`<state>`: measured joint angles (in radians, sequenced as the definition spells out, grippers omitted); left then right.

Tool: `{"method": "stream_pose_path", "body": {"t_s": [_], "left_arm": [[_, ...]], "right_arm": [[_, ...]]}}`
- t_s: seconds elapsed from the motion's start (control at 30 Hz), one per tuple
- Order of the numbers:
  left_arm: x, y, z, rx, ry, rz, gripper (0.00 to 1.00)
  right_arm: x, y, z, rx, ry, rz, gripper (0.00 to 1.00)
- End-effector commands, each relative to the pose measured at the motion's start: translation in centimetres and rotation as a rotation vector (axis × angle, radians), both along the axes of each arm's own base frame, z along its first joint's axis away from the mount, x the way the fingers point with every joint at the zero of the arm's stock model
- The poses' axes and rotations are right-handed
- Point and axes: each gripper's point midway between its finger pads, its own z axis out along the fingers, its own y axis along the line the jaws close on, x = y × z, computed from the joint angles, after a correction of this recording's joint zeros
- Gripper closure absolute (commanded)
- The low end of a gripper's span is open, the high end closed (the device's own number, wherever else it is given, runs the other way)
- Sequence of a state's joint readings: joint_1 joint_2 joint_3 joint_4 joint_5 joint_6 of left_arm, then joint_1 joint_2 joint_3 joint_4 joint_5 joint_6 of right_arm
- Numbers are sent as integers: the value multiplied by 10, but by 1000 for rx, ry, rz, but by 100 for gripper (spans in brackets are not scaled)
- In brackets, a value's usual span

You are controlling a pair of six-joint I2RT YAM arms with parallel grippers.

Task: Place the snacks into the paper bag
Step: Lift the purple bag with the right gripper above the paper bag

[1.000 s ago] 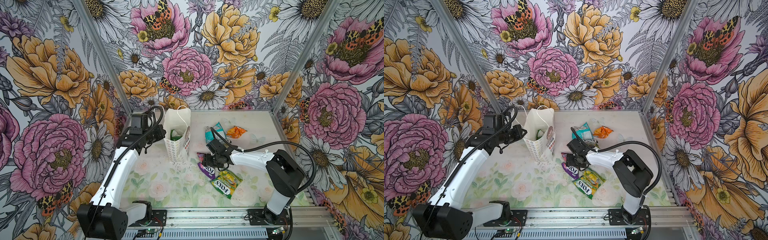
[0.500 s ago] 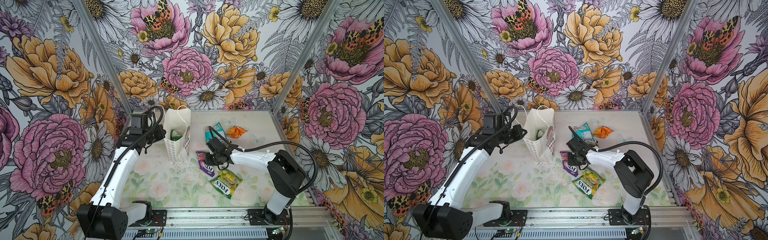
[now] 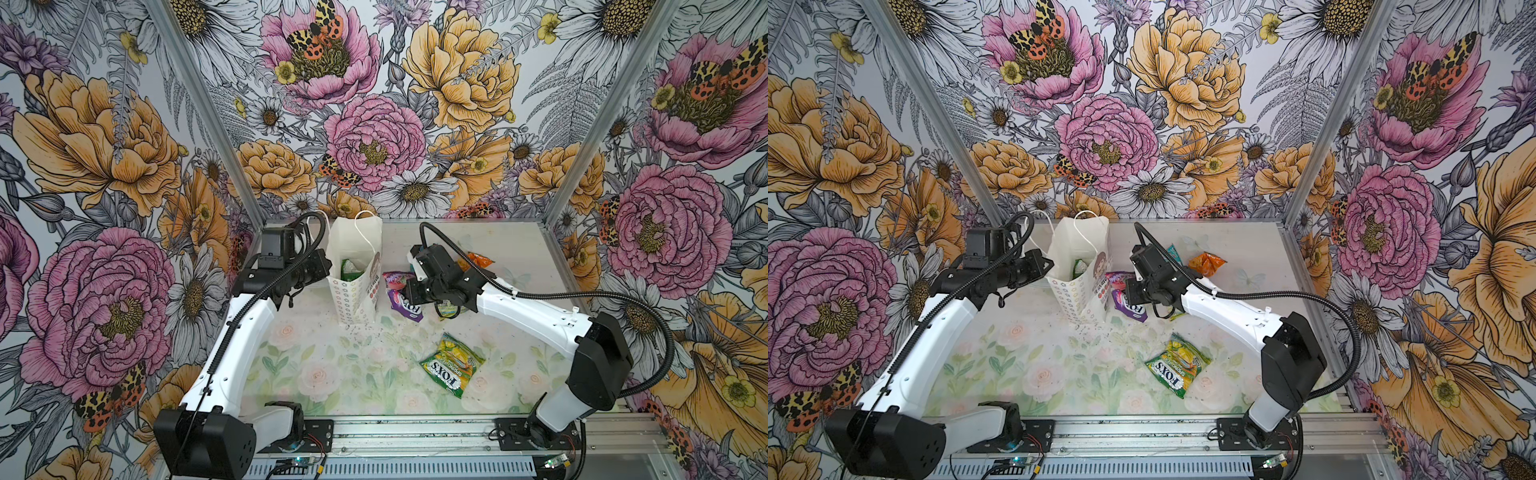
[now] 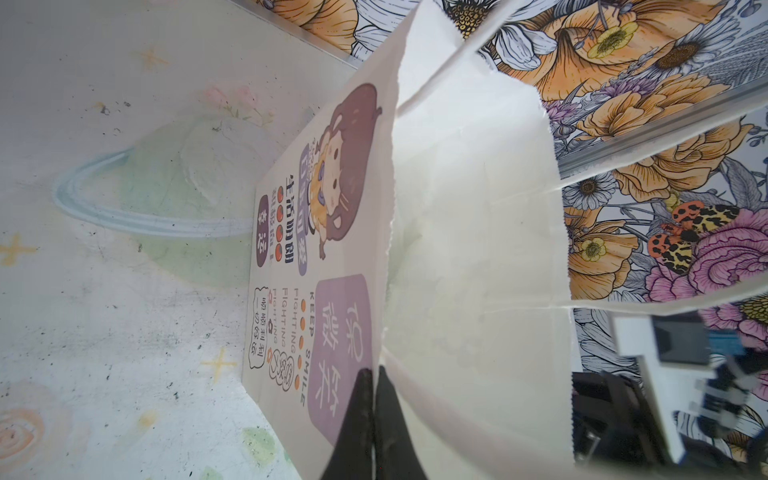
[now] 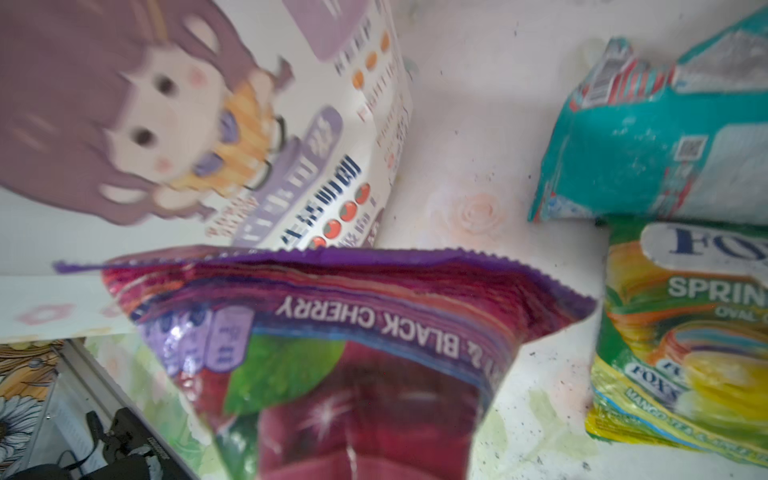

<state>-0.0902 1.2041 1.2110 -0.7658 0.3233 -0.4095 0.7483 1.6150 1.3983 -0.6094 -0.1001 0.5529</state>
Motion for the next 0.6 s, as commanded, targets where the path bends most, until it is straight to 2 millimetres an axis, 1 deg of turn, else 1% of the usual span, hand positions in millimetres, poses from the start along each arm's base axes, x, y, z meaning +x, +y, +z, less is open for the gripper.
{"method": "stream_pose_path", "body": {"t_s": [0.0,0.2,0.3,0.4,0.43,0.5,0.57], "left_arm": [[-3,1,3,0,-23,-18,100],[-4,1,-1,-1,-15,-14,100],[-4,1,0,-1,-15,-13,100],[-3,3,-1,-2,-13,-8,100],[-4,2,-1,-2,-13,-10,100],[-5,2,-2,-1,-12,-8,100],[-5,3,-2,-1,-13,-4,100]], "right_arm": [[4,-5,76,41,-157,43,100],[3,10,186,206,-341,116,100],[6,20,231,282,-416,132,100],[11,39,264,379,-459,158,100],[13,46,272,407,-465,166,100],[18,64,282,462,-470,181,100],[24,80,287,495,-464,183,100]]}}
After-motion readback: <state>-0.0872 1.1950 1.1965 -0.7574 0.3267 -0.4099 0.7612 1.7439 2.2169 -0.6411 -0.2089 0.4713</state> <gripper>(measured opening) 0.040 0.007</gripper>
